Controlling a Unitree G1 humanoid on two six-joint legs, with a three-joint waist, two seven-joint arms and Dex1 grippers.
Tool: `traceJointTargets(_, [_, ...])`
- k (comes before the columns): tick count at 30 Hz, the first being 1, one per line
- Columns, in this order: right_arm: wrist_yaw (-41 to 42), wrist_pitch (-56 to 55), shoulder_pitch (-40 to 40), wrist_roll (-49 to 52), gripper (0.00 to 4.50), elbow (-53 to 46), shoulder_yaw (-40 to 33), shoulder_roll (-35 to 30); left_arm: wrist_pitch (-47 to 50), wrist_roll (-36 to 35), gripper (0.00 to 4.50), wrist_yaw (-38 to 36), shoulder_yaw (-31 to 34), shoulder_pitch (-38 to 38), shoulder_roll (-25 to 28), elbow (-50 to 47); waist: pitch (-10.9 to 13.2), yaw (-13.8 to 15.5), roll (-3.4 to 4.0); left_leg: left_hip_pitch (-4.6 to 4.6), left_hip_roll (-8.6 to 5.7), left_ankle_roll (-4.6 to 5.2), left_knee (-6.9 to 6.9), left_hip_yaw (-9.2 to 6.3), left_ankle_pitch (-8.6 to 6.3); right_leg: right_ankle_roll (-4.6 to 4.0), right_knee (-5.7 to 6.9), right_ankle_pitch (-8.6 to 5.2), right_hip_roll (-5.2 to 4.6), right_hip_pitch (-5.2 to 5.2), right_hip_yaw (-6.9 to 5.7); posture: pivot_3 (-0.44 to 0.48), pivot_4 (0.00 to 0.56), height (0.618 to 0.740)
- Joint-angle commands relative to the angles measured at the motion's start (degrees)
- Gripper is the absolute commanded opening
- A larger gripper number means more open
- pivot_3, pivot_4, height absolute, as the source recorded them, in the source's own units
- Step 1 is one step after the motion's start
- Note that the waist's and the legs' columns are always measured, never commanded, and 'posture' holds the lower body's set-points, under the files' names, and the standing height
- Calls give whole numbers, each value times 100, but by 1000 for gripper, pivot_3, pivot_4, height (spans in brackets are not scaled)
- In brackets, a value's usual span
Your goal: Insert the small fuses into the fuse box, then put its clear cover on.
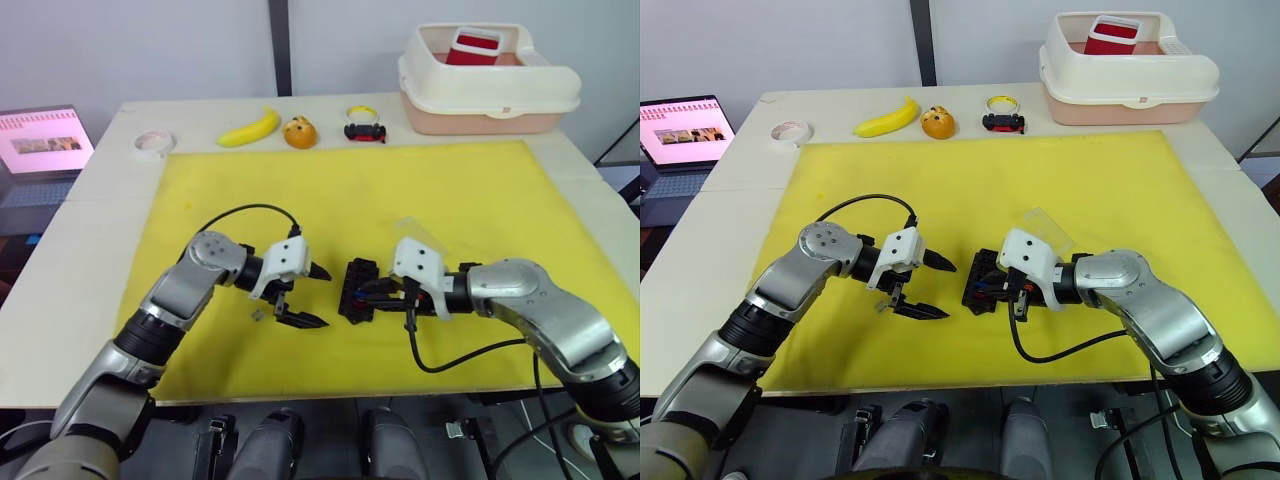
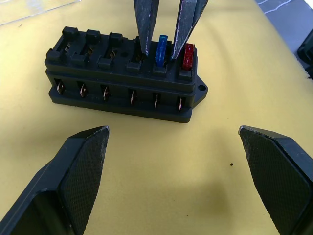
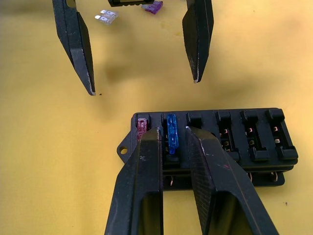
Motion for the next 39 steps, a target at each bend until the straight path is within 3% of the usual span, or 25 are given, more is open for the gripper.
traceJointTargets(1, [60,51,-134,46,898,-63,-147,-8,-37,-2,4500,22,55,-13,11,-147,0,0,0,0,0,0,0,0,0,0,0,0,0,0,0,0,150,740])
traceJointTargets(13, [39,355,-436,560,898,-168,-619,175,-79,13,4500,41,55,-66,-34,-54,0,1,0,0,0,0,0,-1,0,0,0,0,0,0,0,0,150,740])
traceJointTargets(14, [36,356,-402,588,327,-162,-642,189,-80,13,4500,42,57,-71,-37,-48,0,2,0,0,0,0,0,-1,0,0,-1,0,0,0,0,0,150,740])
traceJointTargets(15, [34,358,-381,608,45,-159,-657,196,-81,13,4500,41,58,-74,-38,-45,0,2,0,0,0,0,0,-1,0,0,0,0,0,0,0,0,150,740])
traceJointTargets(32, [6,13,206,408,45,19,-527,323,-110,39,4500,25,48,-64,-2,-65,0,-3,0,0,0,0,0,-1,0,0,0,0,0,0,0,0,150,740])
traceJointTargets(39, [107,-521,649,-48,45,544,-249,251,-137,63,4500,26,24,-101,-40,-2,-2,1,0,1,-1,0,0,-1,0,0,0,0,0,1,-1,0,150,740])
